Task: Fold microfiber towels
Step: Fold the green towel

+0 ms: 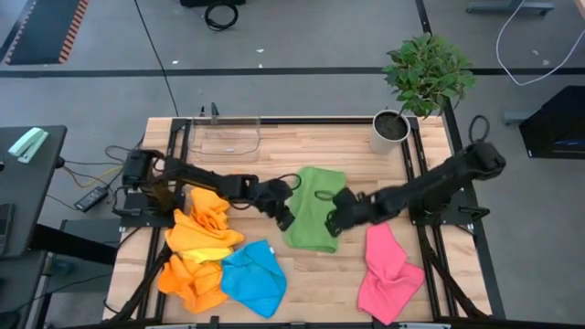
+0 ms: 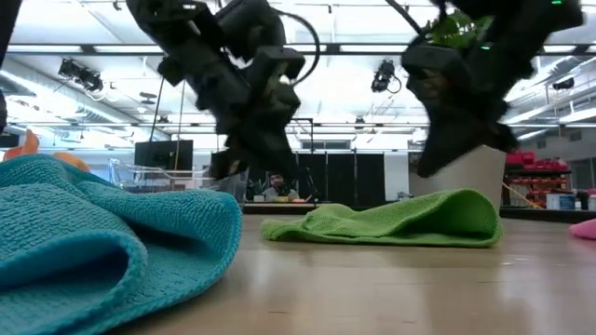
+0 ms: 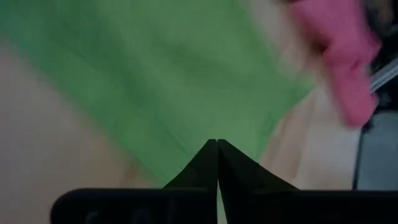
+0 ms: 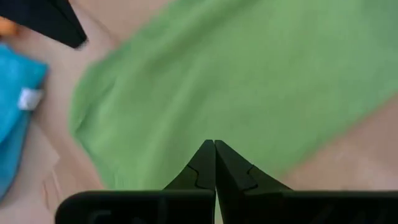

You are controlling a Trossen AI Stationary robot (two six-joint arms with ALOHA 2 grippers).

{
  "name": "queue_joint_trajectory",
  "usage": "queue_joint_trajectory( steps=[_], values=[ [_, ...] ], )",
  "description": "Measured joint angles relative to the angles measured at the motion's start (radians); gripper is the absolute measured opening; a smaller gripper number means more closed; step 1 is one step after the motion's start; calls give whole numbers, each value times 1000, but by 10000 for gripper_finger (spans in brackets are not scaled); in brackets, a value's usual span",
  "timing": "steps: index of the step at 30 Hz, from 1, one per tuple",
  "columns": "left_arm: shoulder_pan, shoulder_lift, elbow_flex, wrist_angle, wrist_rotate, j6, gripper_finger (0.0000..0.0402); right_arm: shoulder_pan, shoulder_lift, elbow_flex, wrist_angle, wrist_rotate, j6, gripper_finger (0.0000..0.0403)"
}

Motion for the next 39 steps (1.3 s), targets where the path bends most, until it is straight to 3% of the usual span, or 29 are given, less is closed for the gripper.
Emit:
queue_joint_trajectory(
  steps=[8, 16, 21, 31, 39],
  values=[
    [-81, 5, 3, 15, 83, -150, 67, 145, 61, 1, -6, 30, 202, 5],
    [-139, 5, 2, 21, -25, -278, 142, 171, 61, 0, -16, 89, 232, 5],
    [-153, 21, 2, 42, -94, -282, 174, 156, 61, 0, -15, 89, 208, 5],
    [-152, 103, 4, 101, -101, -456, 162, 147, 61, 1, -17, 71, 185, 5],
    [-151, 129, 4, 104, -117, -470, 144, 147, 61, 1, -18, 64, 172, 5]
  ],
)
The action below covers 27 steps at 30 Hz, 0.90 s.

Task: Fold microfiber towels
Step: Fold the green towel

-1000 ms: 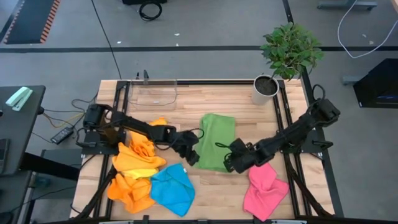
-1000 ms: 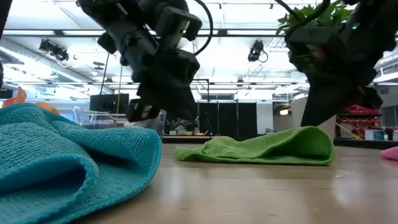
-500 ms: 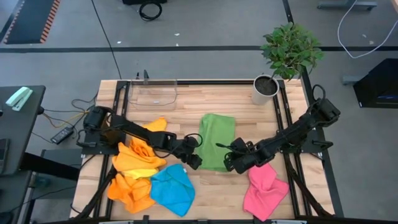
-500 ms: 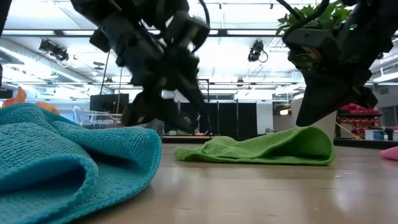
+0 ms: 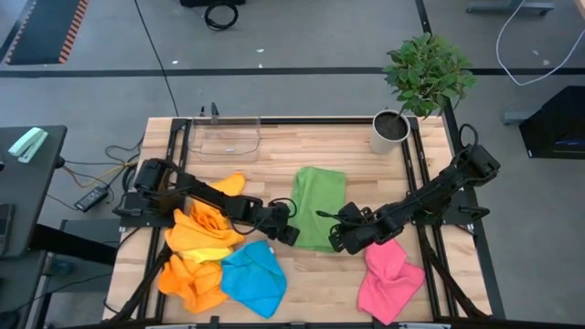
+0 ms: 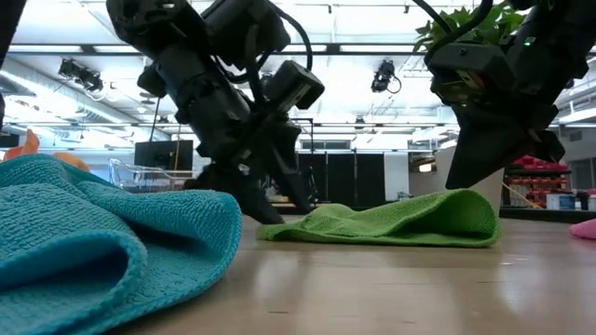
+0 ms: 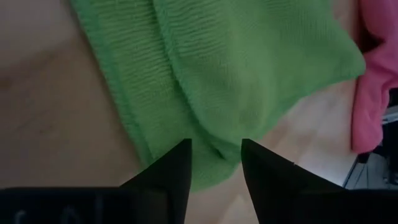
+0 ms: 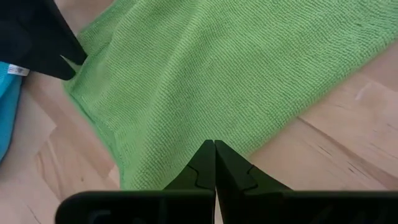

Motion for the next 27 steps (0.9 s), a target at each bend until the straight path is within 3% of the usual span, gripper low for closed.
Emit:
queue_joint_trajectory(
  steps=[12, 21, 27],
  values=[
    [6, 35, 3, 34, -12, -47, 113, 0, 0, 0, -23, 0, -10, 5],
    [8, 39, -1, 55, -45, -43, 10, 0, 0, 0, -25, -1, -11, 5],
    [14, 41, -1, 153, -47, -37, 15, 0, 0, 0, -25, -1, -11, 5]
  ],
)
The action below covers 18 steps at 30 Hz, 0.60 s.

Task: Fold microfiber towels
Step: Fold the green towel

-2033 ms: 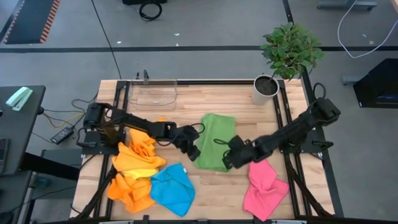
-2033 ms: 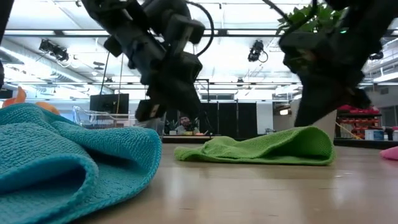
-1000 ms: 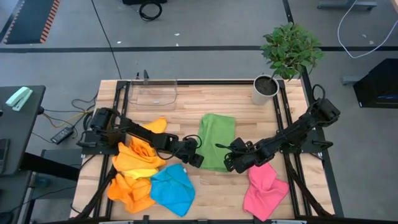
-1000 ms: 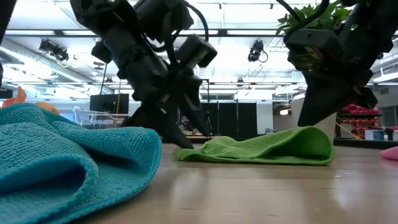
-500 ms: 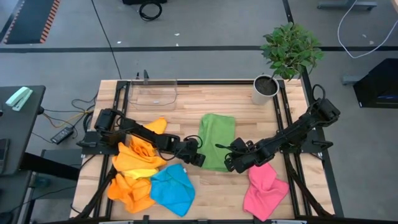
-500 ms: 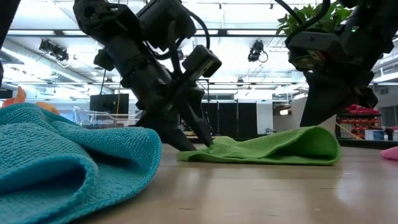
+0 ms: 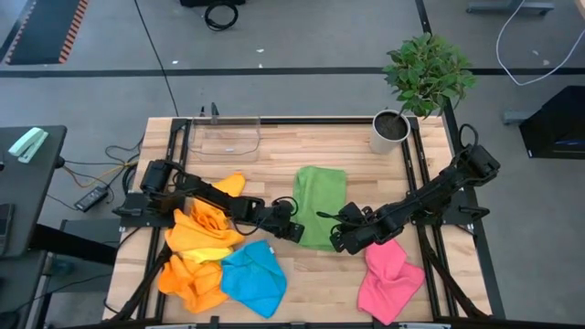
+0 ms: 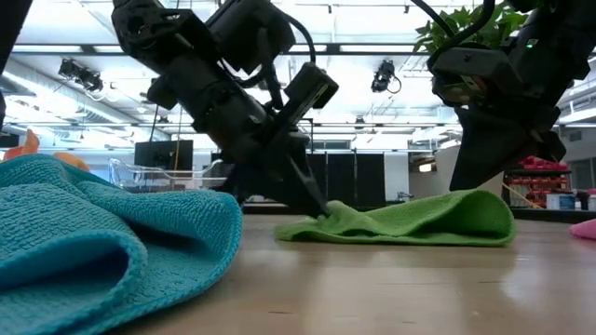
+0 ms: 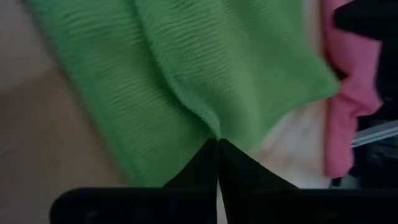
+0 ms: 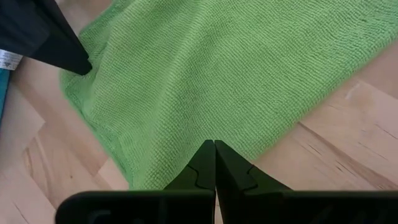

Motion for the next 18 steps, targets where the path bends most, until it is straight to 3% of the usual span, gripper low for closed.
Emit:
queue_joint_trajectory(
  steps=[9, 18],
  values=[
    [0, -63, 2, 27, 65, 48, 9, 1, 0, 0, -4, -13, -7, 5],
    [-18, -97, 2, -56, 100, 75, 5, 3, 0, 0, 11, -43, 0, 5]
  ],
)
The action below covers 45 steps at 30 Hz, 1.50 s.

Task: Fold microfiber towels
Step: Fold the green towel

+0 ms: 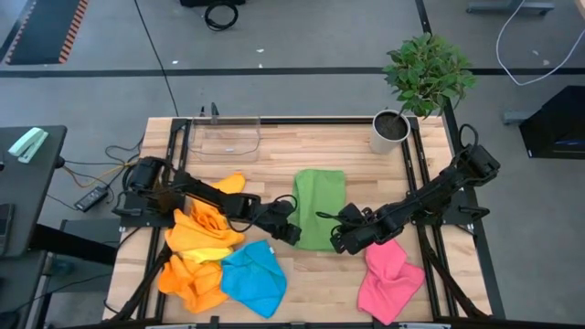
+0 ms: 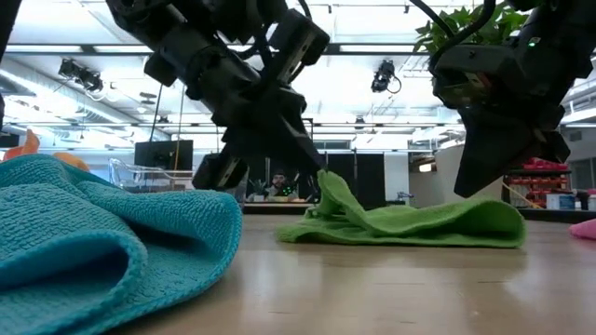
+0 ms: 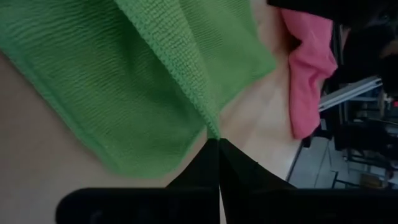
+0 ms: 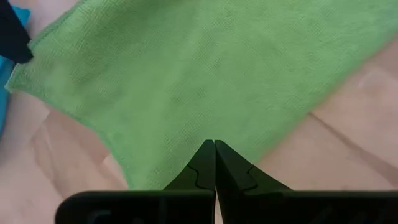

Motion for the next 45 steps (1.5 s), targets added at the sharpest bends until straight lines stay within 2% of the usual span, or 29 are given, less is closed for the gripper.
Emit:
queue_joint_trajectory(
  steps=[6, 11, 17, 27, 38, 45],
  values=[
    [-26, -23, 1, -14, 16, 13, 5, 28, 0, 0, 28, -6, 23, 5],
    [-17, -44, 0, -133, 5, 56, 6, 63, 17, 0, 93, -14, 38, 5],
    [-31, -45, 0, -158, 4, 73, 5, 110, 48, 1, 110, -31, 84, 5],
    [-66, -33, 2, -187, -62, 68, 7, 116, 74, 1, 153, -44, 93, 5],
    [-89, -21, 2, -231, -86, 48, 9, 116, 84, 0, 182, -85, 91, 5],
    [-120, -7, 2, -246, -110, 20, 9, 116, 157, 0, 259, -103, 84, 5]
  ],
)
